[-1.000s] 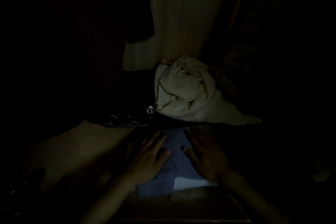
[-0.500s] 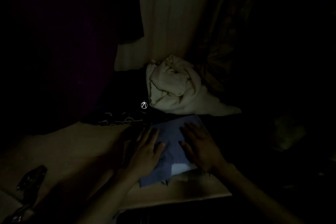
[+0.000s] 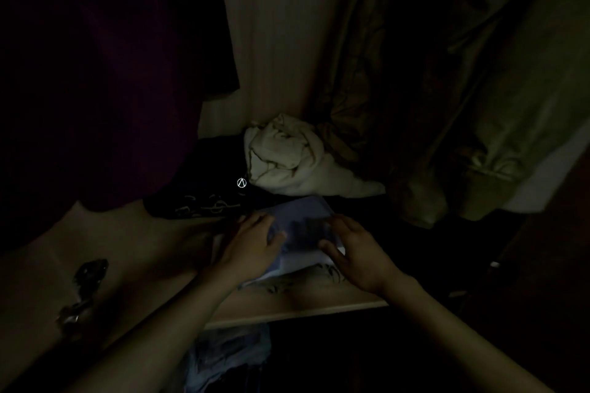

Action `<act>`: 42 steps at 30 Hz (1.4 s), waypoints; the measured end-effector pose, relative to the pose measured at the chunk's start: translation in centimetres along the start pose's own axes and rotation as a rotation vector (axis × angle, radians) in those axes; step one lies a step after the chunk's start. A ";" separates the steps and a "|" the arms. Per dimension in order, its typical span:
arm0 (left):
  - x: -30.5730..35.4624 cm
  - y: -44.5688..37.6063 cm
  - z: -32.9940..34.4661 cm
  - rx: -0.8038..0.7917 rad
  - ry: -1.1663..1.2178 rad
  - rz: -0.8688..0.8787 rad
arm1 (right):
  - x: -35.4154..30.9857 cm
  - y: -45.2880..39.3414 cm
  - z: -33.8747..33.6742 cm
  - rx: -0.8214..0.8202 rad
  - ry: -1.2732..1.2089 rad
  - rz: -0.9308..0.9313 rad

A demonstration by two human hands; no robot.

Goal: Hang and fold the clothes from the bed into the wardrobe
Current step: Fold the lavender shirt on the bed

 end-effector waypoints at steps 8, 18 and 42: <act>6.3 7.9 -1.4 0.040 0.075 -0.052 | 0.0 8.9 -3.1 -0.041 -0.125 -0.083; 12.9 20.3 -1.1 0.024 -0.062 -0.121 | -2.1 19.4 -4.6 -0.127 -0.255 -0.075; 33.1 35.9 12.0 -0.434 0.224 0.515 | -2.9 54.2 -16.1 -0.103 0.254 0.658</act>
Point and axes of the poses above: each hand's wrist, its own y-axis away from the middle knuckle, its own z-axis out of the palm, x = y × z, the point moved 7 cm from there along -y, towards the middle knuckle, and after that the axes turned 3 degrees about y, right-handed, at the moved point
